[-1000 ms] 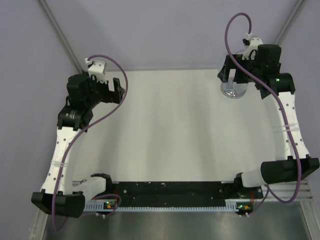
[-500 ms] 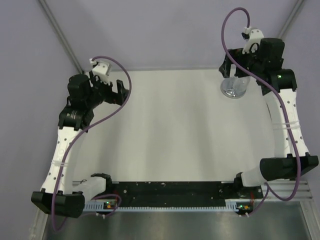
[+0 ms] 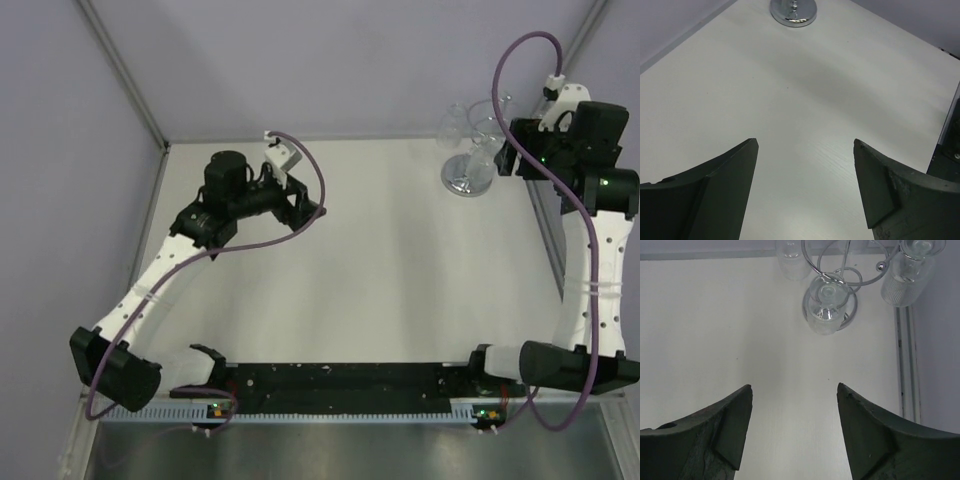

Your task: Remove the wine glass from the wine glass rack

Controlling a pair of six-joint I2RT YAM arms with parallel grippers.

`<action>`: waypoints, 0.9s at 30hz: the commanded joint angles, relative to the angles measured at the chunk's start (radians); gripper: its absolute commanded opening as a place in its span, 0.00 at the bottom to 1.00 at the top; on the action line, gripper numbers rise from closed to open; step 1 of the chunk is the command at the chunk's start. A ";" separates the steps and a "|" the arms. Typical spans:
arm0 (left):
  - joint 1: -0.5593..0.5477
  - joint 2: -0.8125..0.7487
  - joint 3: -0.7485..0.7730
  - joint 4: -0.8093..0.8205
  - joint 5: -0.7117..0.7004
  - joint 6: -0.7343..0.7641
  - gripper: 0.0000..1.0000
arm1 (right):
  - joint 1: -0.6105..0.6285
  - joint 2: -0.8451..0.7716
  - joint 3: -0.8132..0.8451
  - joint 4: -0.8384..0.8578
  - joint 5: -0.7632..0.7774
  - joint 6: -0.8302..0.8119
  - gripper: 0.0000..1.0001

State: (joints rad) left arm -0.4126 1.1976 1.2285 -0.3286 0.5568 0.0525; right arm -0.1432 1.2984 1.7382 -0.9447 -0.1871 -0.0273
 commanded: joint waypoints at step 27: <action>-0.147 0.358 0.161 0.168 -0.072 0.145 0.98 | -0.217 0.090 -0.423 0.573 -0.480 -0.117 0.89</action>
State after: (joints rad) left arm -0.5533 1.5120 1.2945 -0.2344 0.4957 0.1452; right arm -0.3267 1.4570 1.4242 -0.6022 -0.5030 -0.1120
